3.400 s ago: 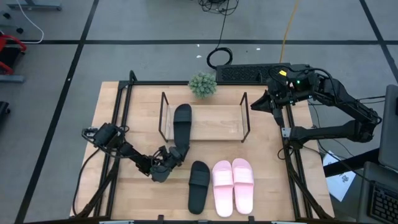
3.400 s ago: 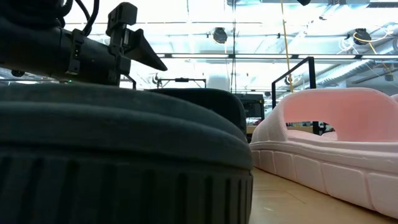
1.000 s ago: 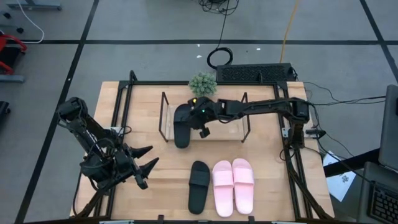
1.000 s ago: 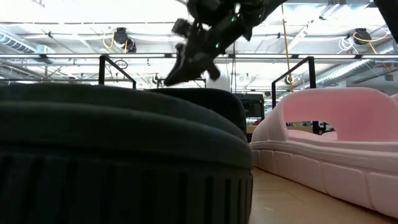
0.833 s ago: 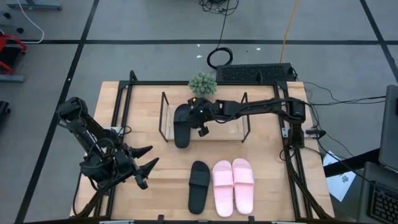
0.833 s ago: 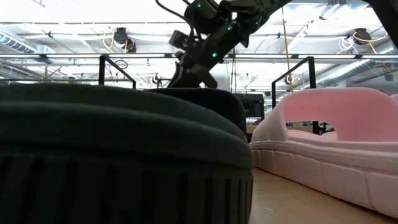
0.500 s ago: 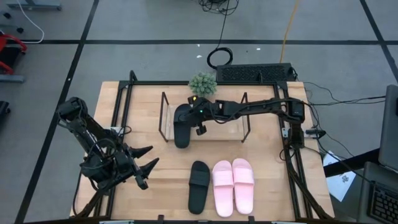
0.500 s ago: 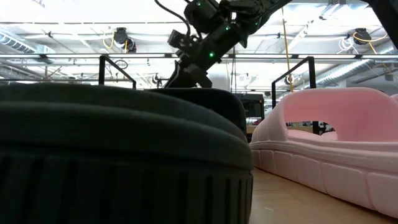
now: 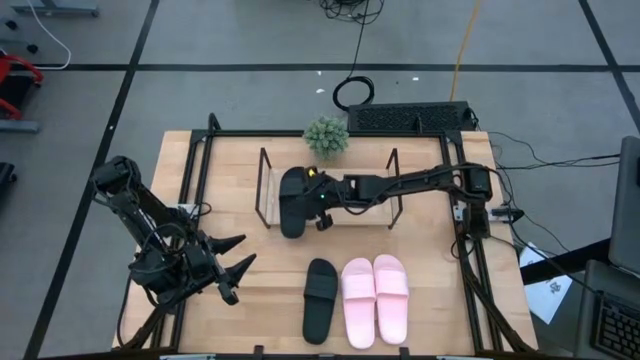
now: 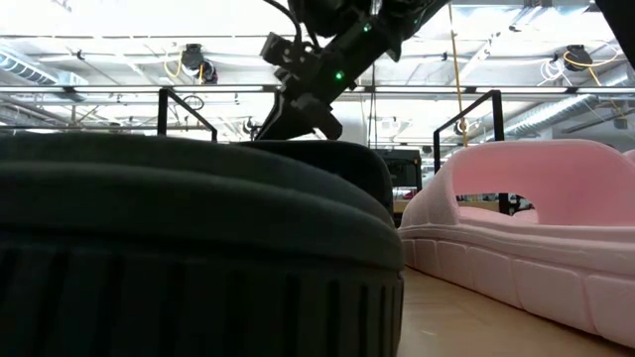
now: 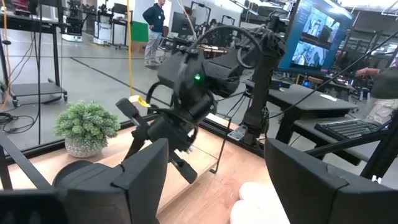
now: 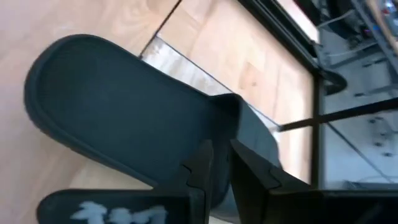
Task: Pick and place slides into the shelf
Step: Put the left black slides on the shelf
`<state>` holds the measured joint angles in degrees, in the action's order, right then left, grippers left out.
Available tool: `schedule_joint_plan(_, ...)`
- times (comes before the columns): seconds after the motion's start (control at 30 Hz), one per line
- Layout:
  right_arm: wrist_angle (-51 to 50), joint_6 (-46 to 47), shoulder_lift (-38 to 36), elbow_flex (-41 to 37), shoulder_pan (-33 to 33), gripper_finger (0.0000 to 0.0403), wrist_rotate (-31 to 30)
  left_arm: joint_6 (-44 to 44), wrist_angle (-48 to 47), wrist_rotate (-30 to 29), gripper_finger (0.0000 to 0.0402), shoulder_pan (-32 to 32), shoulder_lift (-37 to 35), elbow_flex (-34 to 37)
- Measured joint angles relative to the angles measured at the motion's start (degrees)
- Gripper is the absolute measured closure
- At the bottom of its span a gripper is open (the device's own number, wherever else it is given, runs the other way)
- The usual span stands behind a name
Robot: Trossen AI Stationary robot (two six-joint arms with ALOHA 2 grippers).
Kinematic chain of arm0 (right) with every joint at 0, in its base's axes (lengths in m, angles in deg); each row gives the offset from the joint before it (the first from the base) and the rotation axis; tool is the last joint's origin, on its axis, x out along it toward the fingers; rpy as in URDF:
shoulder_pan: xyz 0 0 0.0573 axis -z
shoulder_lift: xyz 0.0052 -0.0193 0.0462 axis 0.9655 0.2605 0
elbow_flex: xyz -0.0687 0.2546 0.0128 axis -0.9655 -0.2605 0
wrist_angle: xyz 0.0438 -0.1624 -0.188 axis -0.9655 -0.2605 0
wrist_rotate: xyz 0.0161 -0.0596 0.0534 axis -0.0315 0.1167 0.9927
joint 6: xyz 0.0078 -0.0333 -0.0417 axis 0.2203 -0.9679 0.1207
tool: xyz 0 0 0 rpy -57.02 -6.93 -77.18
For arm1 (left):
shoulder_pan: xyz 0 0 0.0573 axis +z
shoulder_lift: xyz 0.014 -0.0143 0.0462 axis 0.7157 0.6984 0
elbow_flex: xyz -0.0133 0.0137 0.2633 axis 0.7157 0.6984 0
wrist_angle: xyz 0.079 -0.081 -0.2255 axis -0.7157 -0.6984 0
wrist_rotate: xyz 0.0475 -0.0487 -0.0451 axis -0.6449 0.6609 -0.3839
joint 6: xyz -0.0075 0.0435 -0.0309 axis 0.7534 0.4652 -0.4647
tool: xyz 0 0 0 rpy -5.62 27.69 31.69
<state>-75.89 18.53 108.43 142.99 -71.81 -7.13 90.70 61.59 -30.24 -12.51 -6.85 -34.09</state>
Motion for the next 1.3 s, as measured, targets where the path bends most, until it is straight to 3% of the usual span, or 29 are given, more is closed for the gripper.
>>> schedule_joint_plan(0.17,0.44,-0.78,0.0,0.0,-1.71,0.0359,-6.96,-0.01,-0.38,0.0,0.0135,0.0,0.0,0.0)
schedule_joint_plan(0.5,0.43,-0.52,0.0,0.0,-2.88,0.0359,-8.96,-0.13,-0.63,0.0,0.0135,0.0,0.0,0.0)
schedule_joint_plan(0.67,0.54,2.77,0.0,-0.02,-3.71,0.0355,-6.88,-0.21,-0.71,0.0,0.0135,0.0,0.0,0.0)
schedule_joint_plan(1.07,1.16,3.13,-0.02,-0.04,-3.95,0.0247,-7.79,-0.24,-0.73,0.0,0.0135,0.0,0.0,0.0)
schedule_joint_plan(1.3,0.51,3.44,0.56,-0.1,-2.81,0.0237,-10.07,-0.22,-0.76,0.0,0.0135,0.01,0.0,0.0)
